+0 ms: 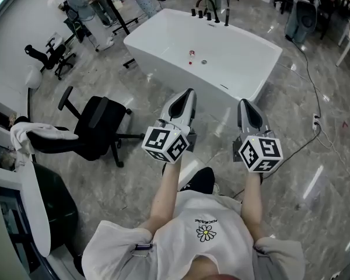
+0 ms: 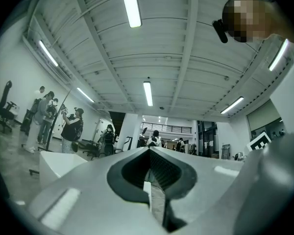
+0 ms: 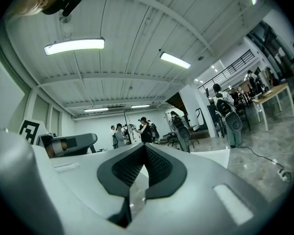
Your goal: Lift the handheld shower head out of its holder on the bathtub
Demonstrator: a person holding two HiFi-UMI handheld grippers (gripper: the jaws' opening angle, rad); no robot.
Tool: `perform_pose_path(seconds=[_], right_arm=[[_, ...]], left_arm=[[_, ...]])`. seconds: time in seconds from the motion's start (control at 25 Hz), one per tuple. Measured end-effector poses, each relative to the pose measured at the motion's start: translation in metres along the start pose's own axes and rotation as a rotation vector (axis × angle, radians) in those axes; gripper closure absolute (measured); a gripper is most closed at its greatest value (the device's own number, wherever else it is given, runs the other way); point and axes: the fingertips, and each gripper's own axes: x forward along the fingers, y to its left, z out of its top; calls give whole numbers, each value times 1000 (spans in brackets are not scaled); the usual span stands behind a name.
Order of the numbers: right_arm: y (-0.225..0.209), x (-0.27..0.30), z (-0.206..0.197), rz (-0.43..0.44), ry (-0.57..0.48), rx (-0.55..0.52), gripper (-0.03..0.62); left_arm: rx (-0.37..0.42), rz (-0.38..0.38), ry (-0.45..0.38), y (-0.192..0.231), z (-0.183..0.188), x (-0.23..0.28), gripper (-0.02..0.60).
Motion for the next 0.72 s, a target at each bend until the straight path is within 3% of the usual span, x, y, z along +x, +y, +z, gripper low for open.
perform_pose_path(seconds=[0.32,0.52,0.72], right_arm=[[-2,38,-14,51,19,53,569],[-7,99,-18,84,57,4,569],[-40,169,1,56,37,20,569]], left_arm=[[-15,52,-10,39,-8,23,581],[-45,52,-29,81,-15,80,581],[-51,13,-44,119,-12,146,581]])
